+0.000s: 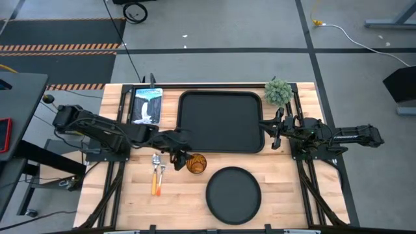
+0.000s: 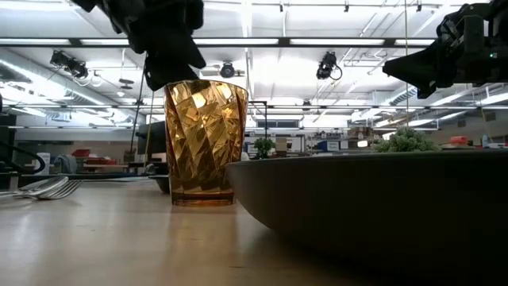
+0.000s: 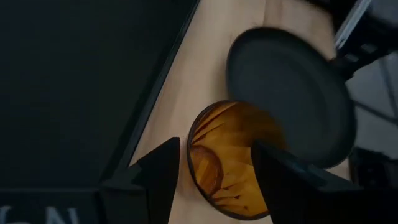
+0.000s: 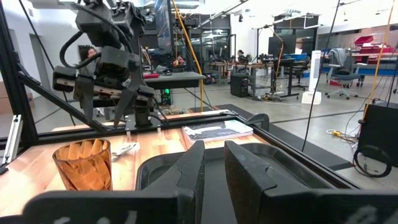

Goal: Pick and place plate/cup/fork/spoon on tray
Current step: Put the brown cup on the black tray

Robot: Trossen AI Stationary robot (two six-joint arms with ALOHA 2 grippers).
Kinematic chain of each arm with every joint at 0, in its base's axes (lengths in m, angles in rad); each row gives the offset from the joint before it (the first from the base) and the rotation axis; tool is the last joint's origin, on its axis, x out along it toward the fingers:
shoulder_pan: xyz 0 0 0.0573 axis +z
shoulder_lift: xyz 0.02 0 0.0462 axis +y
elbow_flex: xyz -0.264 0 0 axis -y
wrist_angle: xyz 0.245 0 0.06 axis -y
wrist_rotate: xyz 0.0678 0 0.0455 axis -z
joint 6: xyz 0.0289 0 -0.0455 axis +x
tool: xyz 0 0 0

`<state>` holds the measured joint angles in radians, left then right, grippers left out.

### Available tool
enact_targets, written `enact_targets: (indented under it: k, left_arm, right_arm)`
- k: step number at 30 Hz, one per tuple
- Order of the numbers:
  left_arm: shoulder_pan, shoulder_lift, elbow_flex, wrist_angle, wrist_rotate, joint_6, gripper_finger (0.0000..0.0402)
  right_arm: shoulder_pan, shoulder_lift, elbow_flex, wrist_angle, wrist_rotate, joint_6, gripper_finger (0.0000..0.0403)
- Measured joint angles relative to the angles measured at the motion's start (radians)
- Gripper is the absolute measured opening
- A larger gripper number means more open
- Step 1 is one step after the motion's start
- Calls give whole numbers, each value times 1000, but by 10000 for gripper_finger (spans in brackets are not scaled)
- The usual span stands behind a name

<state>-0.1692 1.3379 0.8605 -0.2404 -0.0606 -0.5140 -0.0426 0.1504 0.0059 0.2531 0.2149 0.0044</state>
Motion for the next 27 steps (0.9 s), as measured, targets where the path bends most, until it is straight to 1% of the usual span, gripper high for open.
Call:
enact_targets:
  k: [5, 11, 15, 17, 22, 27]
  left_arm:
    - [0, 97, 113, -150, 23, 11, 202]
    - [7, 218, 260, -327, 25, 76, 191]
    - [25, 290, 331, -419, 25, 108, 182]
    - [35, 314, 351, -448, 31, 127, 176]
    - [68, 350, 359, -447, 114, 134, 159]
    - [87, 355, 359, -452, 118, 135, 134]
  right_arm:
    - [0, 0, 0, 0, 0, 0, 68]
    - [0, 0, 0, 0, 0, 0, 68]
    - [0, 0, 0, 0, 0, 0, 68]
    - [0, 0, 0, 0, 0, 0, 68]
    - [0, 0, 0, 1, 0, 0, 68]
    - [0, 0, 0, 6, 0, 0, 68]
